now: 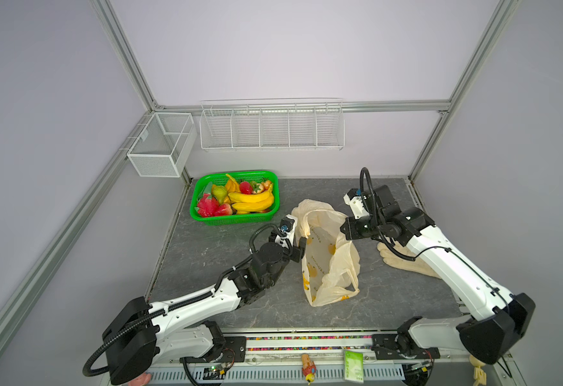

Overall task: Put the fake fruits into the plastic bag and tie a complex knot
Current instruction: 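Release the bag with the left gripper while the right gripper holds it open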

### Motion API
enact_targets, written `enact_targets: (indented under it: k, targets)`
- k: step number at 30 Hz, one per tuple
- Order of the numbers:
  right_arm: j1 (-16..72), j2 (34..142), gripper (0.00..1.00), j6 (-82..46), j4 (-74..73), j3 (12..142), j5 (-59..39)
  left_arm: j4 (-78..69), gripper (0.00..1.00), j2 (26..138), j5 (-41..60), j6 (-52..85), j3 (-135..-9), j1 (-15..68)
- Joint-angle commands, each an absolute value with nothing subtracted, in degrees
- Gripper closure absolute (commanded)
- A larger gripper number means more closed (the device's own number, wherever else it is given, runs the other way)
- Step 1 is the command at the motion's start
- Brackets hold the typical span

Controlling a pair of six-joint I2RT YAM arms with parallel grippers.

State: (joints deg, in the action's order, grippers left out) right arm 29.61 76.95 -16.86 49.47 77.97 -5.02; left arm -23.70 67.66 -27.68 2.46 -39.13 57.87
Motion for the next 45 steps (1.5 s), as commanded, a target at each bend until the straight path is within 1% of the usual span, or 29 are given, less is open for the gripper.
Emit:
enact_targets:
  k: [1, 2, 3, 6, 7, 11, 13, 16, 19, 20, 22, 23, 25, 27, 29, 31, 32, 34, 37, 39, 42, 45]
  targets:
    - [29.37, 76.91, 0.94, -9.09, 54.4, 80.26, 5.35, -25.47, 0.62, 69.91, -30.52, 6.65, -42.32, 55.24]
    - [29.37, 76.69, 0.94, -6.93, 54.4, 80.5, 8.61, -24.82, 0.7, 70.61, -28.81, 8.37, -42.78, 54.11]
    - [29.35, 76.57, 0.94, -4.98, 54.45, 80.73, 10.68, -24.59, 0.76, 71.26, -27.56, 9.8, -42.86, 53.29]
    - [29.35, 77.43, 0.94, -0.87, 54.4, 81.86, 15.81, -25.36, 0.98, 73.34, -25.36, 13.39, -42.3, 50.88]
    - [29.26, 78.08, 0.94, -0.13, 54.4, 82.86, 18.08, -24.88, 1.0, 74.04, -25.15, 14.37, -42.51, 50.19]
    - [29.32, 81.85, 0.94, 1.74, 59.5, 87.26, 28.78, -19.78, 1.0, 76.58, -21.68, 17.04, -44.95, 47.33]
    - [29.35, 82.99, 0.94, 2.09, 61.32, 88.78, 32.34, -18.64, 1.0, 77.63, -19.5, 18.0, -45.86, 46.27]
    - [29.53, 84.7, 0.94, 1.98, 62.92, 90.4, 33.47, -19.6, 1.0, 79.58, -18.32, 18.06, -46.62, 45.97]
    - [29.62, 85.92, 0.94, 1.72, 61.79, 90.3, 30.78, -19.25, 1.0, 82.44, -16.22, 18.38, -48.43, 45.97]
    - [29.46, 86.37, 0.94, 1.03, 60.86, 90.09, 29.9, -18.72, 0.97, 83.37, -15.27, 18.94, -49.22, 45.97]
    - [28.92, 87.51, 0.94, -1.4, 59.39, 89.87, 27.11, -17.5, 0.78, 84.66, -12.8, 19.41, -50.23, 45.88]
    - [28.56, 88.05, 0.94, -2.75, 57.94, 89.39, 24.39, -16.65, 0.66, 85.05, -11.51, 19.43, -50.57, 45.79]
    - [27.14, 88.97, 0.94, -6.01, 55.35, 88.54, 18.52, -15.31, 0.51, 85.12, -9.18, 19.22, -50.38, 45.73]
    - [25.45, 90.03, 0.94, -9.38, 52.18, 87.99, 12.18, -13.19, 0.42, 84.37, -6.63, 18.52, -49.64, 45.7]
    - [24.37, 90.4, 0.94, -12.42, 47.79, 86.31, 5.58, -9.47, 0.31, 82.53, -4.24, 17.48, -48.78, 45.7]
    - [23.6, 90.53, 0.94, -15.48, 43.75, 84.65, 0.09, -6.16, 0.23, 79.94, -3.39, 17.18, -47.51, 45.55]
    - [23.2, 90.82, 0.94, -17.02, 42.04, 84.07, -1.92, -4.98, 0.2, 78.13, -2.51, 16.92, -46.49, 45.28]
    - [22.7, 91.51, 0.94, -19.05, 39.76, 83.46, -4.18, -3.35, 0.17, 74.5, 0.29, 16.61, -44.43, 44.06]
    - [22.39, 92.53, 0.94, -20.45, 38.19, 83.29, -5.69, -2.28, 0.16, 68.14, 7.66, 18.73, -41.56, 39.13]
    - [22.38, 92.96, 0.94, -20.67, 37.56, 83.24, -6.59, -1.23, 0.16, 64.42, 10.16, 21.3, -40.85, 35.13]
    - [22.4, 93.08, 0.94, -20.47, 36.71, 82.74, -7.53, 2.14, 0.17, 61.0, 6.9, 24.95, -42.43, 29.2]
    - [22.37, 93.03, 0.94, -19.13, 36.56, 82.66, -8.06, 4.3, 0.17, 61.74, 0.65, 26.29, -45.41, 24.21]
